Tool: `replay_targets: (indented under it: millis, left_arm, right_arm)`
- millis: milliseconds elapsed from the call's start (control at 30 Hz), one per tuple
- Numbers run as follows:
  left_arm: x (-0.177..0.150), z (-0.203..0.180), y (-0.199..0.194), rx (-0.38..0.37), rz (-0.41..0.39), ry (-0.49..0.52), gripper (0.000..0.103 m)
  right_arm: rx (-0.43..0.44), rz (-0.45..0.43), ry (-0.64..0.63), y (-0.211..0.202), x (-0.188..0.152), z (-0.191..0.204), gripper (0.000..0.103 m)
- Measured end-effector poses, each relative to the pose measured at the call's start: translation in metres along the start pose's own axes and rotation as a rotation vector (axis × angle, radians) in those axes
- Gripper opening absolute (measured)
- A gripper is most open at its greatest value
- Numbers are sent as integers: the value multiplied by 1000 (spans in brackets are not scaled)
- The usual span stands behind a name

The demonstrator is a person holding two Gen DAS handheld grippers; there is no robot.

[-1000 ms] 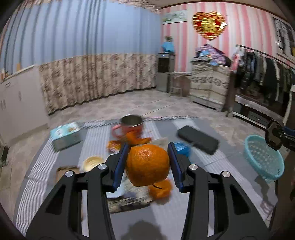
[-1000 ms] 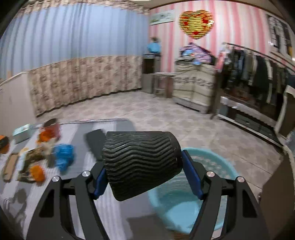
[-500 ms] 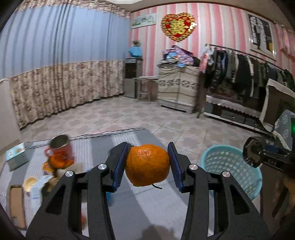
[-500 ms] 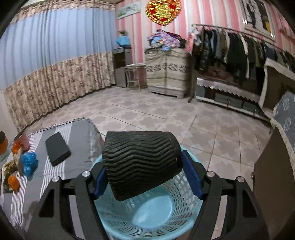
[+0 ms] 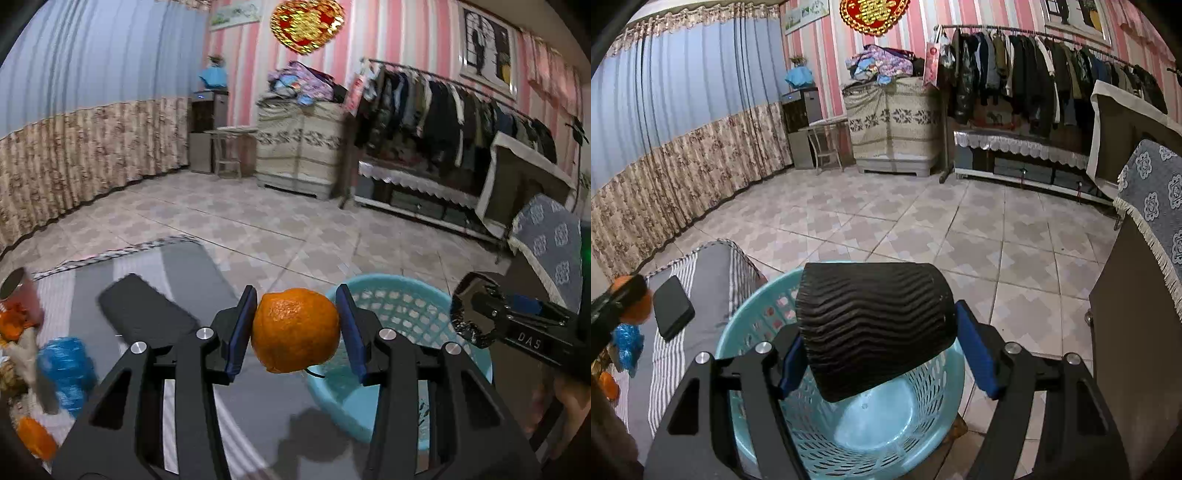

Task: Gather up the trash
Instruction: 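Carry the orange and black cylinder with both tools over the blue basket, then open the left tool and right tool, dropping both items into the basket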

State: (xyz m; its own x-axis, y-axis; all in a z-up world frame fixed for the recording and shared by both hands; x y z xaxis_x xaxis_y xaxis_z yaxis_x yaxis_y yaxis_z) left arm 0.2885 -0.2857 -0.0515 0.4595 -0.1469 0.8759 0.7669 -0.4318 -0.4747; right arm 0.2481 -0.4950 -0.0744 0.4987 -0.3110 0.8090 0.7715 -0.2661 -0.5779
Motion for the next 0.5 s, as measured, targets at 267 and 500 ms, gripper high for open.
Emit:
replay_targets:
  millis: [267, 500]
  left_arm:
    - [-8, -35, 51, -65, 68, 47, 43]
    - [-5, -53, 75, -87, 101, 71, 45]
  right_arm:
    - [-23, 36, 30, 9, -4, -15, 71]
    - [-24, 69, 52, 19, -10, -19, 71]
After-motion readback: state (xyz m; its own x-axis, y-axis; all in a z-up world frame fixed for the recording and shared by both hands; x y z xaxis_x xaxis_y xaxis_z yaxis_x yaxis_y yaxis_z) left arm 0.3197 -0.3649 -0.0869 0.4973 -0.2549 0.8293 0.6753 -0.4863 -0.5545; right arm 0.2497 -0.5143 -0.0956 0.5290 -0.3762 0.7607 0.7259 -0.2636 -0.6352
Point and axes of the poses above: each gripper's, at about its wrist camera, not at the fingertips, and y roughly the way its jaws point, z to its left, x to its top, the point moved 4 cm from there along y, roughly the way its jaws point, and after that the axes turned 1 degree about -z, right-handed, at the moved point
